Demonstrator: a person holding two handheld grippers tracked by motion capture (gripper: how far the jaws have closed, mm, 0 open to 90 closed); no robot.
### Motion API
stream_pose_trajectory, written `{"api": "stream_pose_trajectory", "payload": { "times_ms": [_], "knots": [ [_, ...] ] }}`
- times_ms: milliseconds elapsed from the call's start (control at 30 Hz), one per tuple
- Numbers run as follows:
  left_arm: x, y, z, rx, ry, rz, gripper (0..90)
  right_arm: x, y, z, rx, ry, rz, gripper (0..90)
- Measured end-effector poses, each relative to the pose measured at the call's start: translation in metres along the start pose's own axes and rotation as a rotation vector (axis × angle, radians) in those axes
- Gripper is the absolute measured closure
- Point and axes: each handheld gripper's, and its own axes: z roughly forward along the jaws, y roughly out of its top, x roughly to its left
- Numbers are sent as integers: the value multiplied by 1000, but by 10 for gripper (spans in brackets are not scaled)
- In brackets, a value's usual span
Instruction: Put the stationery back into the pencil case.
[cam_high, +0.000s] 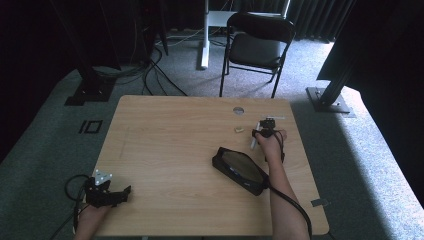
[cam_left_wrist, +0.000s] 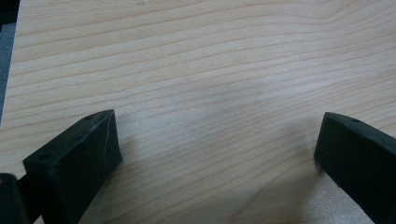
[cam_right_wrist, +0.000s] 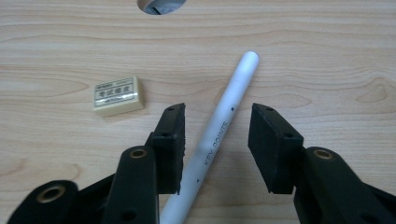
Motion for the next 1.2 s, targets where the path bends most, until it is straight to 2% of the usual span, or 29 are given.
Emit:
{"api": "stream_pose_trajectory", "payload": {
  "times_ms": [133, 400, 433, 667, 833, 967, 1133, 1200],
  "knots": [
    [0, 0, 0, 0, 0, 0, 6, 1, -1, 5, 21, -16, 2, 603],
    [0, 0, 0, 0, 0, 0, 6, 4, -3, 10, 58, -17, -3, 660],
    [0, 0, 0, 0, 0, 0, 6, 3, -4, 11, 65, -26, -11, 698],
    [0, 0, 0, 0, 0, 0, 6, -2, -5, 9, 79, -56, -34, 775],
    [0, 0, 0, 0, 0, 0, 6, -9, -6, 5, 88, -72, -30, 786],
    [0, 0, 0, 0, 0, 0, 6, -20, -7, 0, 67, -50, 37, 787],
    [0, 0, 0, 0, 0, 0, 6, -25, -6, -6, 57, -25, 39, 787],
    [0, 0, 0, 0, 0, 0, 6, -30, -5, -16, 52, -10, 15, 786]
  ]
}}
